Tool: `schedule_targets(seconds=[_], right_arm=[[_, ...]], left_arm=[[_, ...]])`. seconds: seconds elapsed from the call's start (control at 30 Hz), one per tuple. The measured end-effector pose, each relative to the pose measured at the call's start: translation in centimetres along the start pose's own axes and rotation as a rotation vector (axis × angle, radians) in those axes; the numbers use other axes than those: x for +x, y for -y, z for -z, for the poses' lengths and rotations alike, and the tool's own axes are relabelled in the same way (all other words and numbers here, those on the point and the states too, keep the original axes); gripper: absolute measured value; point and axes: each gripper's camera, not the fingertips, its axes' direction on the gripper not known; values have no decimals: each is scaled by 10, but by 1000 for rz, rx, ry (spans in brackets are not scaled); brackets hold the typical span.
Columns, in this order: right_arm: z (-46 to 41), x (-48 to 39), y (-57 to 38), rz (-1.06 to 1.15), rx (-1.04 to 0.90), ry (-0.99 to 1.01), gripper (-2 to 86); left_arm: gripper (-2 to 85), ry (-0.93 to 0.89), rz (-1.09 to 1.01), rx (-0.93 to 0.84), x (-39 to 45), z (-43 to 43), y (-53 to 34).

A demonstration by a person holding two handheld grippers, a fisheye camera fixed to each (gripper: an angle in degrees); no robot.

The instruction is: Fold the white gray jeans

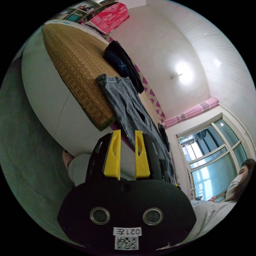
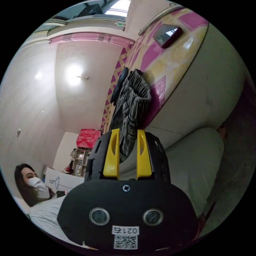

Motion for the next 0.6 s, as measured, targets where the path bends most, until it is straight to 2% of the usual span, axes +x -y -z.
schedule_targets(seconds=[0.3,0.47,0.6], right_arm=[[-27,6,3,-16,-73,61,90],[-38,10,12,-22,-94,74,82],[-44,12,12,-43,-107,77,62]], left_arm=[[78,24,71,45,-13,-9,26],[71,-6,72,2,-12,-28,42],[17,-72,66,-60,0,-51,53]])
